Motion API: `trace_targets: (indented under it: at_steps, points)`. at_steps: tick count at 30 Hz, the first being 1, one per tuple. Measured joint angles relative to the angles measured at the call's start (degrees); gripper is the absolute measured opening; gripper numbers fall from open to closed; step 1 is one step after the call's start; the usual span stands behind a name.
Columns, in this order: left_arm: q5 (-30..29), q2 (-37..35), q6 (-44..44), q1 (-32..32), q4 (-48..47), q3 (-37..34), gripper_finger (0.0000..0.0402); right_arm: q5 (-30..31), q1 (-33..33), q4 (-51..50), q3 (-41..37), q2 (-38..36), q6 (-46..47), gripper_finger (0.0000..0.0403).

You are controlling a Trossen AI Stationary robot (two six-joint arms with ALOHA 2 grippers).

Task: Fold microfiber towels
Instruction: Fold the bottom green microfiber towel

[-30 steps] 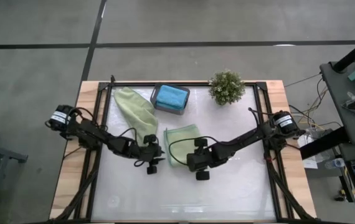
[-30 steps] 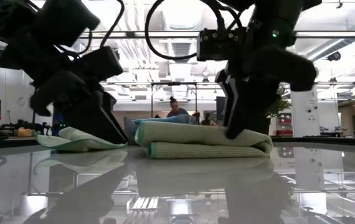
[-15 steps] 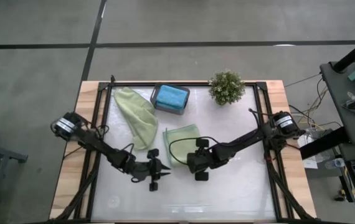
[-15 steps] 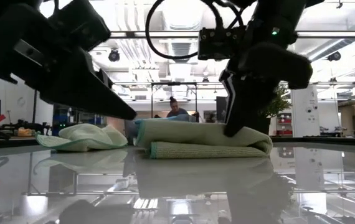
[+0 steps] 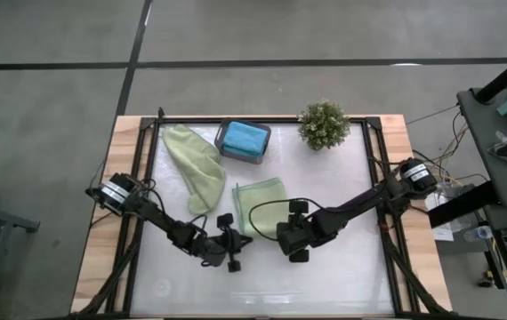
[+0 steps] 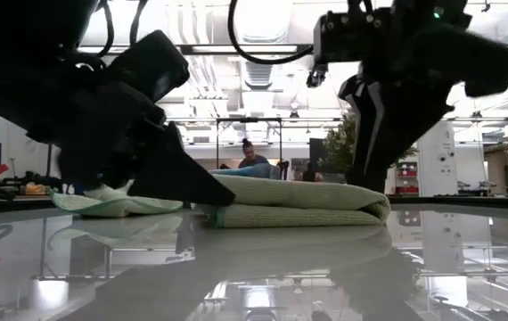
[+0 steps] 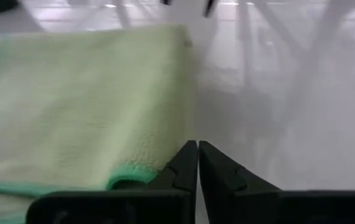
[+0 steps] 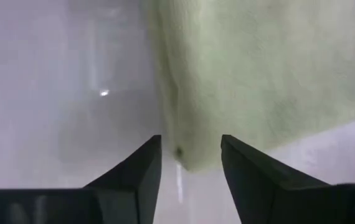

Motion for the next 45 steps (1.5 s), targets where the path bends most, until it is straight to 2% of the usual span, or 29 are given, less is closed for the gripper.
trace_targets:
  at_steps: [2,5,12,16,24,34,41,45]
  points:
    - [-2.42,0.00,-0.04,0.07,-0.06,-0.12,0.0000,2.29,0.22,0.12,-1.10,0.00,0.04,0.0160]
    - [-2.50,0.00,-0.19,0.43,-0.26,-0.17,0.0000,5.48,0.30,1.28,-3.24,0.00,0.04,0.0161]
    - [-1.11,0.00,-0.29,0.61,-0.27,-0.35,0.0000,6.04,0.30,12.19,-8.71,0.00,-0.80,0.0136]
    - [0.78,0.00,-0.30,0.68,-0.09,-0.35,0.0000,8.31,0.30,13.00,-9.32,0.00,-0.79,0.0105]
    - [0.78,1.96,-0.42,2.00,0.38,-0.06,0.0000,8.47,0.50,13.60,-8.25,0.00,-0.88,0.0015]
    - [1.37,2.33,-3.39,2.49,-0.33,-0.13,0.0000,8.50,2.20,7.23,-4.84,-0.53,-0.30,0.0009]
    - [3.11,-0.39,-7.89,2.47,-9.22,-0.29,0.0000,8.43,3.05,3.16,-4.22,-0.68,3.00,0.0009]
    - [3.99,-1.33,-7.83,2.49,-10.07,-0.35,0.0000,8.30,4.33,3.76,-4.31,-0.48,1.65,0.0009]
